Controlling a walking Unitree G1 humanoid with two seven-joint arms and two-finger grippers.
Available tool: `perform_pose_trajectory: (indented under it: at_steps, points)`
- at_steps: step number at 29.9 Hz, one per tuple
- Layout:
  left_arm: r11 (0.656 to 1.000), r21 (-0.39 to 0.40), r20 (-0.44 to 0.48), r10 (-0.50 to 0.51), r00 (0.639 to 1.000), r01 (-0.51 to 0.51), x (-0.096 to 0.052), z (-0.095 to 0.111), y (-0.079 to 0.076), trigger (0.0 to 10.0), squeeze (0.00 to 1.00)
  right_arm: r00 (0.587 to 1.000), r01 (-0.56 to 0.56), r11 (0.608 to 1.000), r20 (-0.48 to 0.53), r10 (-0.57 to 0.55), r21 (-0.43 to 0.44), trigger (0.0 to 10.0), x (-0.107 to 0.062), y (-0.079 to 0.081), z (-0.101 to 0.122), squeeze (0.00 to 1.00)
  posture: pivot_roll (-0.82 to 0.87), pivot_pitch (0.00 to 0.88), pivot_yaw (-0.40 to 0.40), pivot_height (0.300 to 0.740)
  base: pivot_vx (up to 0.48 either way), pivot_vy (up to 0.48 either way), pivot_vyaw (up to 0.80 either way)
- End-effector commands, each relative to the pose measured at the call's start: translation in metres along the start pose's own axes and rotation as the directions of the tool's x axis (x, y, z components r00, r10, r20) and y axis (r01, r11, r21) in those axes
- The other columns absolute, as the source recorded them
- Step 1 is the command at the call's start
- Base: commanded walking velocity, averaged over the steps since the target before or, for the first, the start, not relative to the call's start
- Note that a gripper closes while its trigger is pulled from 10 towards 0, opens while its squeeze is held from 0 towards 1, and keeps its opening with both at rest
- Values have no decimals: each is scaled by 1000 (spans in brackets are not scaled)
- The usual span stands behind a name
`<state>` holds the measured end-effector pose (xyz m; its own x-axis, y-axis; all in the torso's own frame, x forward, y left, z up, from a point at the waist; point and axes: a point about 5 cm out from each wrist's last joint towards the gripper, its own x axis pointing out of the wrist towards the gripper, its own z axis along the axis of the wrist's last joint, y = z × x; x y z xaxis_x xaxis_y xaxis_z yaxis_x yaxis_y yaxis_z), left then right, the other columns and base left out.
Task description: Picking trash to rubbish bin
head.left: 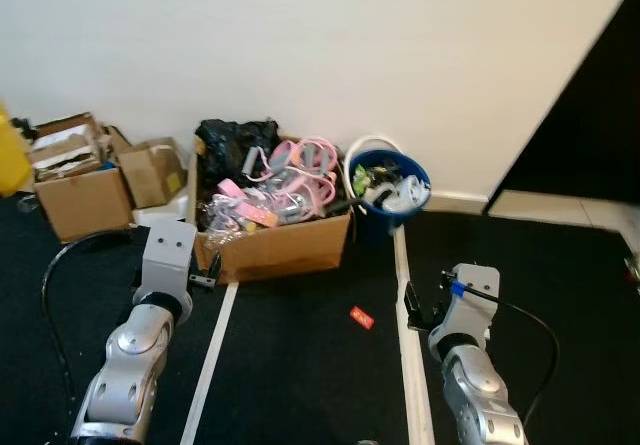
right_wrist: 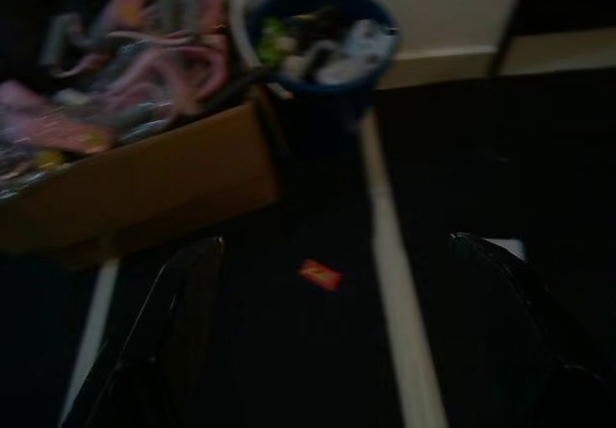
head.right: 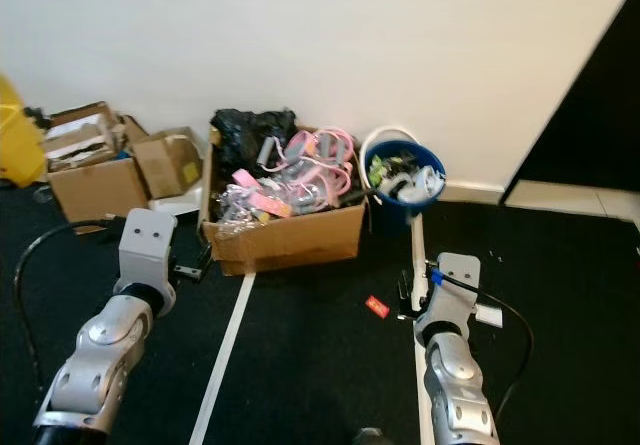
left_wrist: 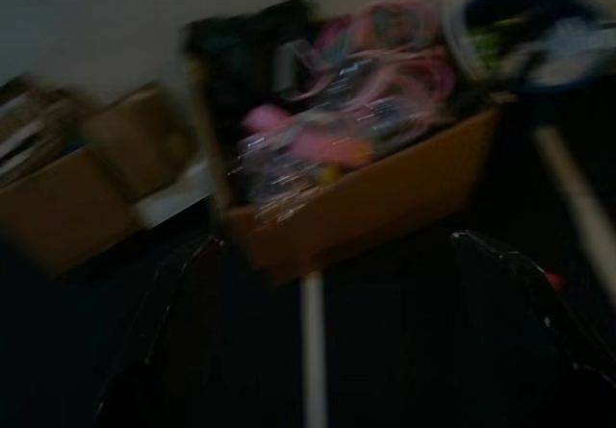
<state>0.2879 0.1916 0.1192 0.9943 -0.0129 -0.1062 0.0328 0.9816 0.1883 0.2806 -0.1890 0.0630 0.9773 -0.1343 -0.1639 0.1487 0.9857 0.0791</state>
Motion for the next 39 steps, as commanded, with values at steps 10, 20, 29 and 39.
perform_pose_trajectory:
  at_steps: [10,20,29,39]
  points:
    - [999,1,-14,34,999,-34,-2,-4,4,10000,0,999,-31,999,-20,31,10,10000,3,10,-3,0,28,142,5,740,0,0,-800]
    - [999,3,-17,52,998,-52,-5,-4,8,10000,0,999,-30,999,-30,31,12,10000,3,10,-5,0,35,151,3,740,0,0,-800]
    - [999,-9,-54,41,998,-42,4,-7,3,10000,0,1000,3,1000,-17,-3,12,10000,4,1,-2,0,-1,133,21,740,0,0,-800]
    - [997,-71,-19,16,1000,-18,9,-4,-2,10000,0,1000,29,999,-5,-29,16,10000,-1,-4,-2,0,-31,113,43,740,0,0,-800]
